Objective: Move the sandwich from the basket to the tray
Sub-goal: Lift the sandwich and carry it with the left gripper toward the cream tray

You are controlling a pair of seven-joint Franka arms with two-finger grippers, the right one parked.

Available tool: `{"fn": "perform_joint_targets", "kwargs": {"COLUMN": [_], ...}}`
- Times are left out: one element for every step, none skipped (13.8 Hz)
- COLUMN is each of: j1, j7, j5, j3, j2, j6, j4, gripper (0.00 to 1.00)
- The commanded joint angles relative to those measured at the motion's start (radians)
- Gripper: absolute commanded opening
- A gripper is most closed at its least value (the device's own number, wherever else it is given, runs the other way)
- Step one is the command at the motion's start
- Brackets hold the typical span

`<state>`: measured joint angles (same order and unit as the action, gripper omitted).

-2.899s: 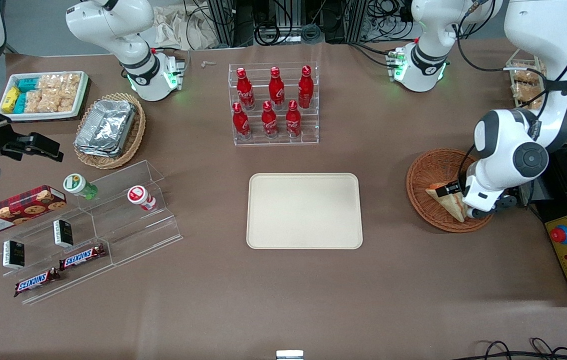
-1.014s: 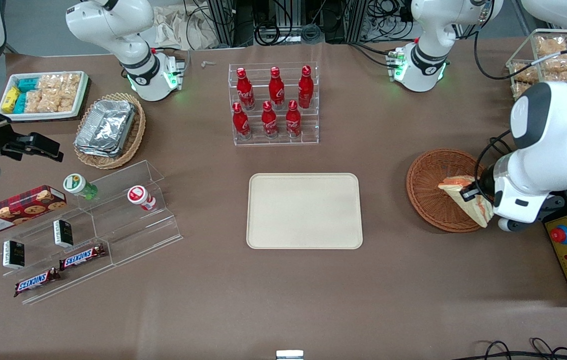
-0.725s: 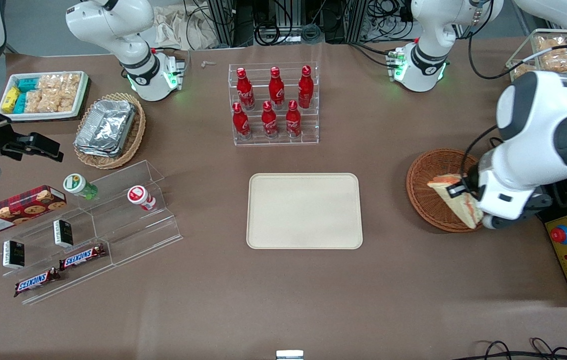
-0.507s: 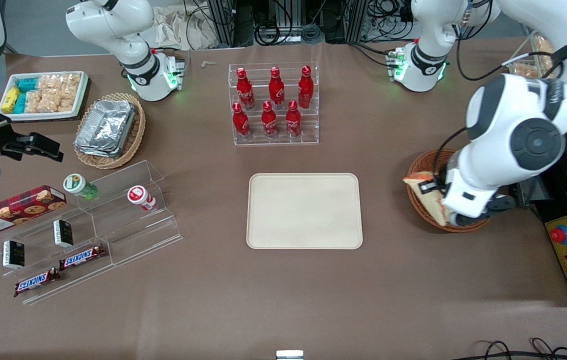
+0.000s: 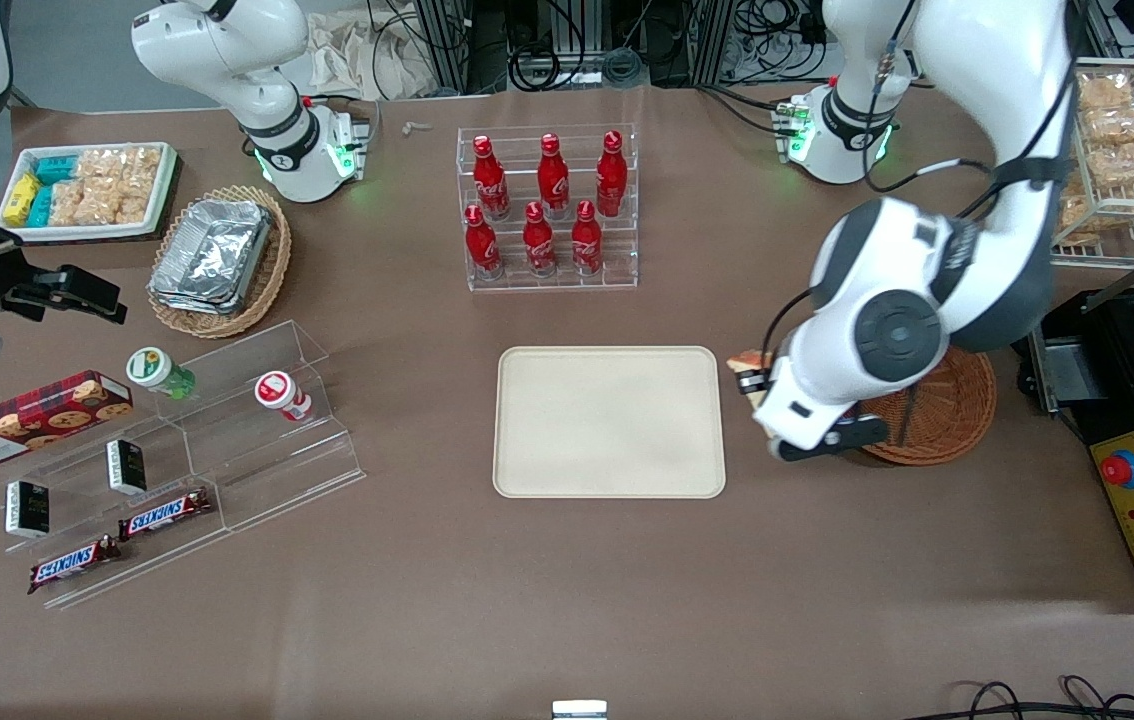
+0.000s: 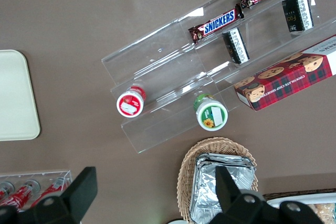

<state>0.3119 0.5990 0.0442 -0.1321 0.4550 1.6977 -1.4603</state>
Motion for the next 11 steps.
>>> {"fn": "perform_joint_targets", "kwargs": {"j1": [0.044,0.056,0.061,0.064,0.064,0.064,0.064,0.064,0.065,0.065,0.065], "j7": [-0.015,-0.016,-0.028,-0.071,-0.132,-0.21,-0.278,-0.297,-0.303,-0.303,-0.309], "j5": [0.0,-0.001,0.0,0.002,0.003,0.002,0.0,0.0,-0.003,-0.004,-0.004], "j3": [0.008,0.008,0.006,0.006,0.005,0.003,0.003,0.002,0.002,0.0,-0.004], "j2": [0.076,0.1,0.125,0.14,0.155,0.169,0.177,0.185,0.192,0.211,0.223], "j6": [0.022,0.04,0.054,0.065,0.074,0.08,0.091,0.111,0.131,0.138,0.145], "j4": [0.048,0.048,0.048,0.048,0.048,0.046,0.046,0.04,0.037,0.037,0.037], "gripper": [0.04,0.01,0.0,0.0,0.0,0.0,0.0,0.0,0.0,0.0,0.0]}}
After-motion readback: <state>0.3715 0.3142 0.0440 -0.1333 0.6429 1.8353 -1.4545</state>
